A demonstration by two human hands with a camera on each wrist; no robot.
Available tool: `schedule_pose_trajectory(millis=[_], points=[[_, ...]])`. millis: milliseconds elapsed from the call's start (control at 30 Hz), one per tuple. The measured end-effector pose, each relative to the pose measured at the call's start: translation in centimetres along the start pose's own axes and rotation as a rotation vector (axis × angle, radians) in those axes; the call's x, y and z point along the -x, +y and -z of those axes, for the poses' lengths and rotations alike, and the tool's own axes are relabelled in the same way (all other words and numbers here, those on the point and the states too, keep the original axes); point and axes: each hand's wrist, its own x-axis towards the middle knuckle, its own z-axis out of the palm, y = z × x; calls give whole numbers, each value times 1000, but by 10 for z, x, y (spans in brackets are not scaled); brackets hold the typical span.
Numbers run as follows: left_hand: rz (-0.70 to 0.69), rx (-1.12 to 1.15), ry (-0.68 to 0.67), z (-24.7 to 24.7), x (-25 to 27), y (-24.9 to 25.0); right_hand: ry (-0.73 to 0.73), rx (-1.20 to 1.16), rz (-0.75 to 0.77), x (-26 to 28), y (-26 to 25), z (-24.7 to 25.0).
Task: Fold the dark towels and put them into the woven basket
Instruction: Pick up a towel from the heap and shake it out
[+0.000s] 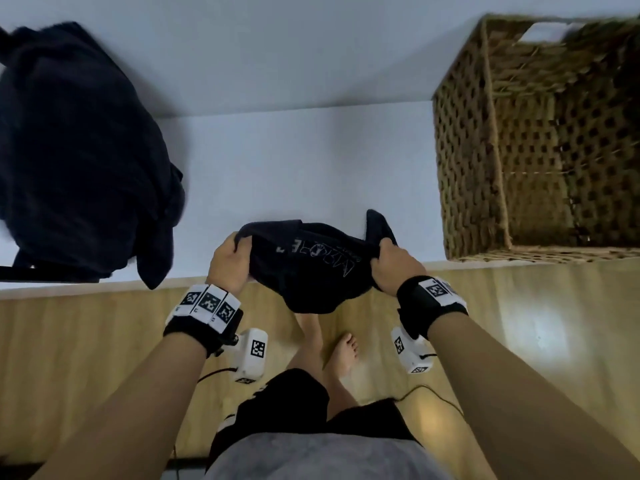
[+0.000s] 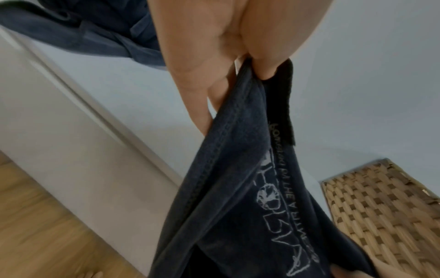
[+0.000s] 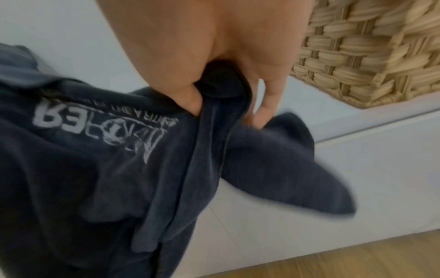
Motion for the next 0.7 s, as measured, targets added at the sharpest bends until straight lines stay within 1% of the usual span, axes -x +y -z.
schedule_pose_trajectory(millis=[67, 100, 167, 233, 267, 367, 433, 500, 600, 700], points=[[-20, -42, 8, 5, 2, -8, -75, 57, -44, 11, -2, 9], [-38, -64, 11, 8, 4, -10, -75, 69, -65, 15, -4, 17], [-72, -79, 5, 13, 7, -7, -16, 75, -89, 23, -12, 37], [-100, -74, -3, 19, 9, 0, 108, 68, -70, 27, -22, 58], [-122, -75, -2, 22, 9, 4, 190, 21, -42, 28, -28, 69], [-180, -71, 13, 29, 5, 17, 424, -253, 45, 24, -40, 94], [-200, -63, 27, 32, -1, 26, 525, -351, 60, 19, -46, 105], [-216, -69, 24, 31, -9, 32, 541, -360, 57, 14, -48, 111], [-219, -90, -22, 27, -19, 35, 486, -322, 36, 6, -47, 111], [-236, -154, -37, 22, -33, 35, 532, -380, 1, -1, -41, 113]])
